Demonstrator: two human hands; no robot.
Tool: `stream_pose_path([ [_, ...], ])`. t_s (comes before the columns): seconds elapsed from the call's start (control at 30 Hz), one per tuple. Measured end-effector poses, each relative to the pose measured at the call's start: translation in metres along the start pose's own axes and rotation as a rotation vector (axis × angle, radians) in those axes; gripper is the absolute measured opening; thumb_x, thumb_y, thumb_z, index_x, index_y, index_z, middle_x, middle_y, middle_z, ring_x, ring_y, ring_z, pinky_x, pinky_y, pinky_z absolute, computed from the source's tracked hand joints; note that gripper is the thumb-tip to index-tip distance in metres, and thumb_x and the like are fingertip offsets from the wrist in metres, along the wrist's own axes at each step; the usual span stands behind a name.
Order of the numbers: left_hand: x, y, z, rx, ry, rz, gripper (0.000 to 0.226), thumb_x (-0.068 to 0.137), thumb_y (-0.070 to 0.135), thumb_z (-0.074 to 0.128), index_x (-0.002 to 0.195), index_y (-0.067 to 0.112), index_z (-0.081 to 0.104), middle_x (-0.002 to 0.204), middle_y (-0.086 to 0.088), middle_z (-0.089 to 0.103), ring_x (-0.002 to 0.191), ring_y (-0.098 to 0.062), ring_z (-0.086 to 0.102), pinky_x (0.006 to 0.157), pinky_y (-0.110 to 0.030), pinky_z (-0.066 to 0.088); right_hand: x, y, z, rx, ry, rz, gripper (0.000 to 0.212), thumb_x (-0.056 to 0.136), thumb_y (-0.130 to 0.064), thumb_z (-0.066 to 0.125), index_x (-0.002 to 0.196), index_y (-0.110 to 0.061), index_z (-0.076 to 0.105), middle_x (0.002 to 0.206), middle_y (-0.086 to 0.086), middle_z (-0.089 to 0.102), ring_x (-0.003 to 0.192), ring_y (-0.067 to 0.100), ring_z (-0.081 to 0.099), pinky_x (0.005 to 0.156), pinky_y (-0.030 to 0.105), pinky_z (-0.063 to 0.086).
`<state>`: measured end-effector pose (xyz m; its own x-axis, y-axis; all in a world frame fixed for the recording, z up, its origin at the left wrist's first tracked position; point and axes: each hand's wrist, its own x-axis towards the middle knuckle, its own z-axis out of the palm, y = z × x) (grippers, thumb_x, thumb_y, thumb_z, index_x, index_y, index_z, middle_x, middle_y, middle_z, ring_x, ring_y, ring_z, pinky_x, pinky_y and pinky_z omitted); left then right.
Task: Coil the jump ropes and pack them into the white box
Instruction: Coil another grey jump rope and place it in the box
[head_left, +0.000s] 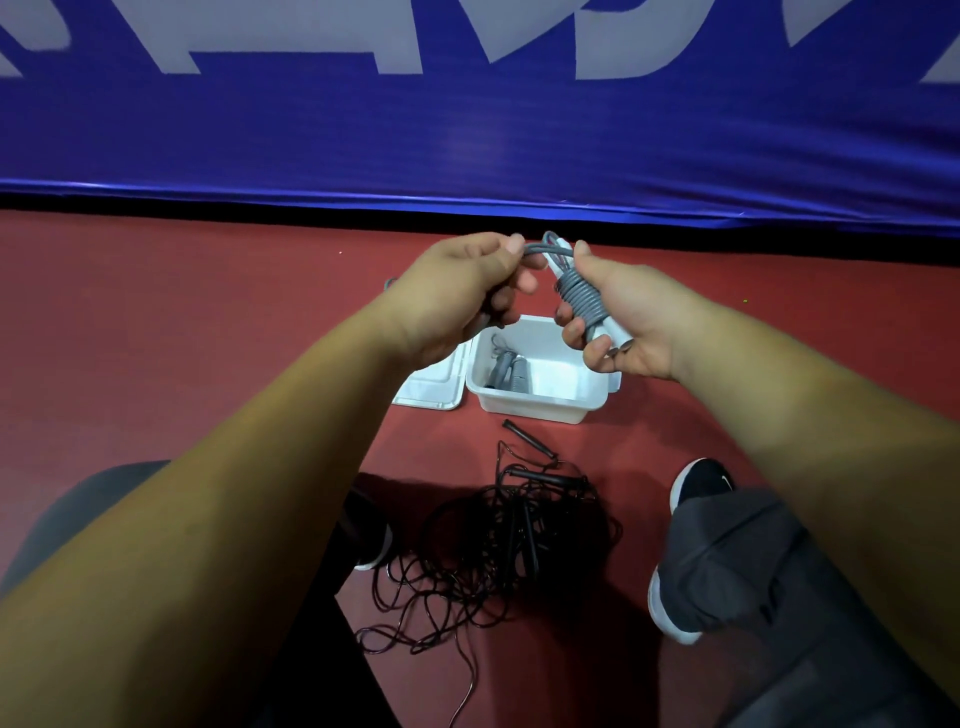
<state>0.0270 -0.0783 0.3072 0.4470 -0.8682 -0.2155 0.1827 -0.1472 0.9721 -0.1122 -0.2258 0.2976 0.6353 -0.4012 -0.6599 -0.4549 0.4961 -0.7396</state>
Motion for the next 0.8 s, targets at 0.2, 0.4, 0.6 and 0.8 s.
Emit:
stream_pose_path([
  [0.2,-0.005,0.005,-0.009,0.356,-0.075,0.077,0.026,0.109,0.015,0.050,0.121,0.008,0.072,0.098,-0.004,0.076,0.069,-0.010,0.049,0.064,-0.025,0.041,-0.002,-0.005,-0.002,0.026,-0.001,-0.030,0.046,0.098,-0.070,0.060,0.105,-0.024,0.063,0.075,-0.003,0.061,0.058,0.009,0.052,0.041,0.018,0.027],
  [0.4,-0.005,-0.011,-0.017,0.786,-0.175,-0.041,0.025,0.096,0.012,0.074,0.118,0.024,0.076,0.092,0.005,0.080,0.068,-0.001,0.059,0.066,-0.018,0.047,-0.006,-0.003,-0.006,-0.096,-0.024,-0.061,0.044,0.095,-0.066,0.067,0.109,-0.025,0.063,0.078,0.000,0.062,0.057,0.010,0.050,0.042,0.018,0.026],
  [0.6,-0.004,-0.018,-0.021,0.852,-0.072,-0.128,0.007,0.099,0.013,0.071,0.100,0.011,0.077,0.071,0.002,0.075,0.059,-0.005,0.068,0.060,-0.020,0.053,-0.013,-0.003,0.001,-0.180,-0.103,-0.085,0.034,0.098,-0.055,0.062,0.105,-0.022,0.057,0.077,0.003,0.059,0.053,0.013,0.046,0.041,0.020,0.025],
  [0.8,0.000,-0.024,-0.019,0.698,0.067,-0.213,0.028,0.108,0.026,0.057,0.093,0.006,0.072,0.075,-0.006,0.064,0.080,-0.030,0.078,0.065,-0.036,0.053,-0.015,-0.006,0.003,-0.183,-0.144,-0.101,0.045,0.100,-0.056,0.054,0.105,-0.013,0.066,0.072,0.001,0.056,0.052,0.013,0.042,0.041,0.021,0.024],
])
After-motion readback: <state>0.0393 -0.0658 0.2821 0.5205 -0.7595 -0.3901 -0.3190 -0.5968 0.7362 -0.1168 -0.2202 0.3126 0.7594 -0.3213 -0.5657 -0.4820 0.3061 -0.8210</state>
